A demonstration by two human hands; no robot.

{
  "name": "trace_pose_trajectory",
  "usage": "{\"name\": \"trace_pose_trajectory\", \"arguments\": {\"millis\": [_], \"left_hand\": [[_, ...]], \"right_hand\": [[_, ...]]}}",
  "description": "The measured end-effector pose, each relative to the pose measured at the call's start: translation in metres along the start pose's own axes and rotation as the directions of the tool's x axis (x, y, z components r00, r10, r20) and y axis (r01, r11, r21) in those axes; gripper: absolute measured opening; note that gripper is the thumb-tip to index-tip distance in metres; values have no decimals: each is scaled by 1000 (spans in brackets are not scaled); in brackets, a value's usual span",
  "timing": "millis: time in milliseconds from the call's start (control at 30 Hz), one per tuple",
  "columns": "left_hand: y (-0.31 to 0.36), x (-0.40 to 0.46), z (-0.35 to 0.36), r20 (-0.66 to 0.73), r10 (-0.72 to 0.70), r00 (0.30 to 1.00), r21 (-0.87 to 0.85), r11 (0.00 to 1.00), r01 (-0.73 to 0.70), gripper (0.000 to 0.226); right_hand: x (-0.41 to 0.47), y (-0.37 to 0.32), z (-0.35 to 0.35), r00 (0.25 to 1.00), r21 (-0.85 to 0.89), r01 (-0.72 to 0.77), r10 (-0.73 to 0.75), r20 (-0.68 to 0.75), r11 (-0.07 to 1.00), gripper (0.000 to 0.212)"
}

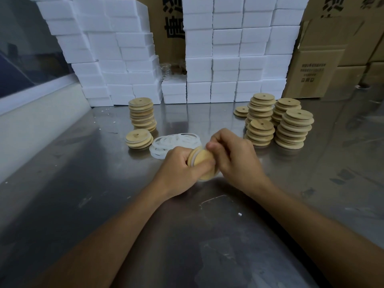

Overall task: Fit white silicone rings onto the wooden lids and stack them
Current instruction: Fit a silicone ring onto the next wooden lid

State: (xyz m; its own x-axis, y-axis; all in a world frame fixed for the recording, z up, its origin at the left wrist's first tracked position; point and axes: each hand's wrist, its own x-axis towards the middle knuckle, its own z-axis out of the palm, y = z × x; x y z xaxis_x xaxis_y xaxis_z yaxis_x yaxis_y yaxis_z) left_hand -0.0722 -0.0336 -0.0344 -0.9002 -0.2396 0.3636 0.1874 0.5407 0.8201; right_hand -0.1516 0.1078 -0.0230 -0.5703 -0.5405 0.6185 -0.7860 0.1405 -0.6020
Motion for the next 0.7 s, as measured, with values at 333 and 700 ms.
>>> {"name": "trace_pose_trajectory", "arguments": {"millis": [333,700], "left_hand": [[2,-2,1,-2,32,999,109,994,-31,53],[2,0,0,-46,13,999,2,1000,-13,47]], "right_hand": [[5,5,1,988,111,-151,147,43,982,16],[5,5,2,925,462,-380,327,193,801,20]]}}
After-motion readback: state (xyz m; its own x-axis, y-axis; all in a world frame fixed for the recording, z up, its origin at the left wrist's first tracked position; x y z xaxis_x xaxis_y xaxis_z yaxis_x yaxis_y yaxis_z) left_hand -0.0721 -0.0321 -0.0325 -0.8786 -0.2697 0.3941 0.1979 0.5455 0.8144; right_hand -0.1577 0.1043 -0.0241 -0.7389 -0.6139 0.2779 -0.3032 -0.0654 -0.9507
